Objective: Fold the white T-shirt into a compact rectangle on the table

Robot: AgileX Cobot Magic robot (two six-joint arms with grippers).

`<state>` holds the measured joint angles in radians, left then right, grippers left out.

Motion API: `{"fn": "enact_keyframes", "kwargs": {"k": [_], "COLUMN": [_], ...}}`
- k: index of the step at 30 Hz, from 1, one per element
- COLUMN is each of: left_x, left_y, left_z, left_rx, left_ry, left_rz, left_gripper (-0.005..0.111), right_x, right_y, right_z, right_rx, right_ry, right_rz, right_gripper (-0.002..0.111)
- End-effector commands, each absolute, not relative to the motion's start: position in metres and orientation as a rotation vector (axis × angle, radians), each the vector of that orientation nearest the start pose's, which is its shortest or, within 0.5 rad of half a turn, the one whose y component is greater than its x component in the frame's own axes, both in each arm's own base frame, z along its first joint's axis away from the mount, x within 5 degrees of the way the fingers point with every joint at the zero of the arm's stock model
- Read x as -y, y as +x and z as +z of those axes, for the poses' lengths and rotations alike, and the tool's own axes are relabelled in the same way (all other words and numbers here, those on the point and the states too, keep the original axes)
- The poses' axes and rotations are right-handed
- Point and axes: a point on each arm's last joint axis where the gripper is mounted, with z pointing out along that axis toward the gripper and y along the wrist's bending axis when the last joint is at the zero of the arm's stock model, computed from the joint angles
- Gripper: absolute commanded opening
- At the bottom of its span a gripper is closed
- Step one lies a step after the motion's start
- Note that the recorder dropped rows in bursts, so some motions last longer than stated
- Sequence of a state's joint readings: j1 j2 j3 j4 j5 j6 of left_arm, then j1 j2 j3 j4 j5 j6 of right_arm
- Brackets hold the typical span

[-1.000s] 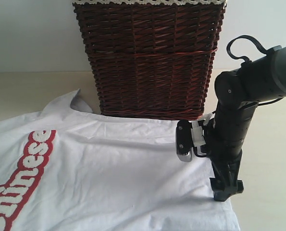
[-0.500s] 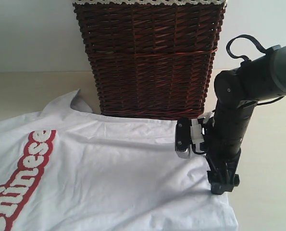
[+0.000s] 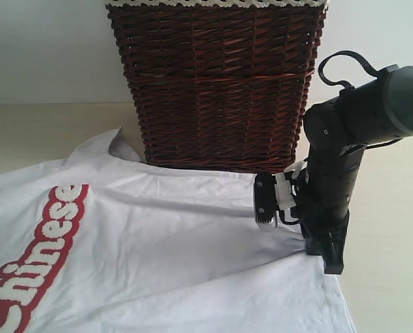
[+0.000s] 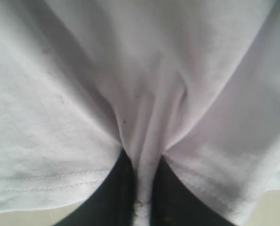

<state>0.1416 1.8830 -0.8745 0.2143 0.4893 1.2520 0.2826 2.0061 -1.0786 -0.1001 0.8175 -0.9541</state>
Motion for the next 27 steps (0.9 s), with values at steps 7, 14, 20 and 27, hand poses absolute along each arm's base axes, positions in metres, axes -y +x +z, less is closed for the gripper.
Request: {"fn": "enact_keyframes", "kwargs": {"k": [7,14,20,27], "left_x": [-0.020,-0.034,-0.037,-0.038], "left_y": [0.305,0.284,0.253,0.223], "left_z": [0.147,0.230,0.288,0.347], "left_rx": [-2.390,-2.516,-2.438,-2.227], "left_ry": [1.762,1.522,1.346,1.062], "left_rz": [0.350,0.598,0.751,0.908], "left_gripper": [0.000,0.000,0.000,0.000], "right_x": [-0.071,-0.068,-0.061,-0.040], "right_y": [0.306,0.299,0.273,0.225], "right_z": [0.114,0.181,0.256,0.337], "right_rx": [-2.568,-2.477,-2.313,-2.060], "right_ry": [-2.109,-1.939,-1.768,-1.595], "right_rz": [-0.161,-0.274,-0.386,-0.647], "right_gripper": [0.000,0.000,0.000,0.000]}}
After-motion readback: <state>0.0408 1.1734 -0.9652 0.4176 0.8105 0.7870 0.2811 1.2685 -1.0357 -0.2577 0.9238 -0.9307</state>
